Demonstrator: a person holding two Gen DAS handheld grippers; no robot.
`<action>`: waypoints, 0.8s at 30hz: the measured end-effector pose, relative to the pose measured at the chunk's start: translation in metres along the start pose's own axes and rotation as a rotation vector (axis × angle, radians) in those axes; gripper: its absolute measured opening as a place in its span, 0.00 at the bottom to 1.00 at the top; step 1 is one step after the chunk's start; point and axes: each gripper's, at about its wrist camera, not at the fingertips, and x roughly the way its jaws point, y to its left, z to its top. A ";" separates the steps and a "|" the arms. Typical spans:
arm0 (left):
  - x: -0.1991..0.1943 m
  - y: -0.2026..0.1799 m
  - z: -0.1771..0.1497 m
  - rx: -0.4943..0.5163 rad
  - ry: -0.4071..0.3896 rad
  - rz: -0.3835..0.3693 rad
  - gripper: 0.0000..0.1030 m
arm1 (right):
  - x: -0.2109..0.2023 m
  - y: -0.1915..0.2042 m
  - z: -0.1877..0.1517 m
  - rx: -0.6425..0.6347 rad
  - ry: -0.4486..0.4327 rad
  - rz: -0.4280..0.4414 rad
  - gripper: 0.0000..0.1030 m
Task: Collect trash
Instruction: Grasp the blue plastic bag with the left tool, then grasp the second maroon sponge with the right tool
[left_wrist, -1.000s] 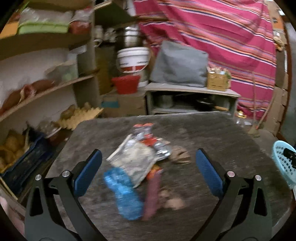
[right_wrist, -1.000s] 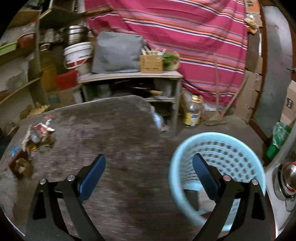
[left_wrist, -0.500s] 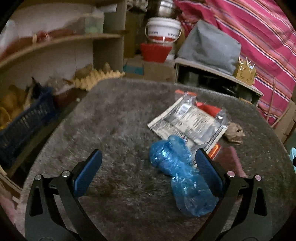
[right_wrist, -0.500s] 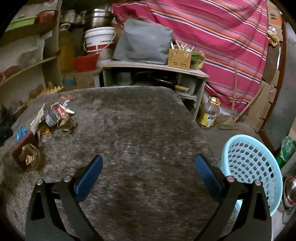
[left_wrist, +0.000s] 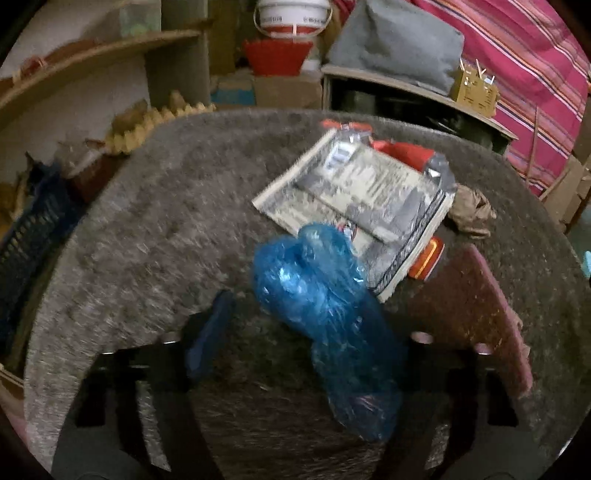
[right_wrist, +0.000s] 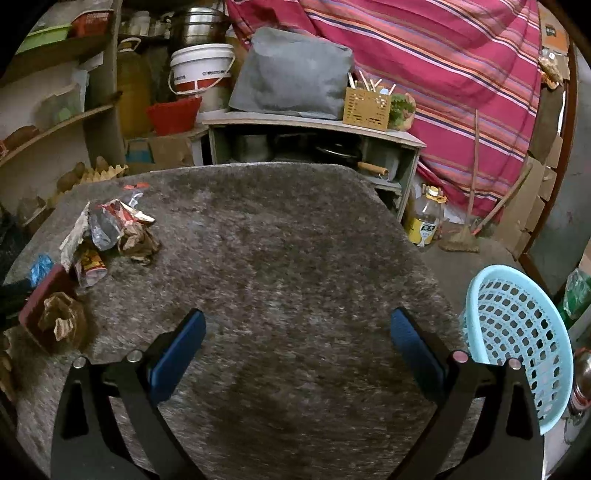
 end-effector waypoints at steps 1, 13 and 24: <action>0.001 0.001 0.000 -0.003 0.007 -0.012 0.50 | 0.000 0.002 0.000 -0.006 -0.001 -0.001 0.95; -0.040 0.016 0.008 0.056 -0.146 0.083 0.21 | -0.014 0.046 0.016 -0.053 -0.032 0.052 0.95; -0.068 0.071 0.012 -0.005 -0.219 0.122 0.21 | -0.028 0.152 0.030 -0.160 -0.030 0.143 0.95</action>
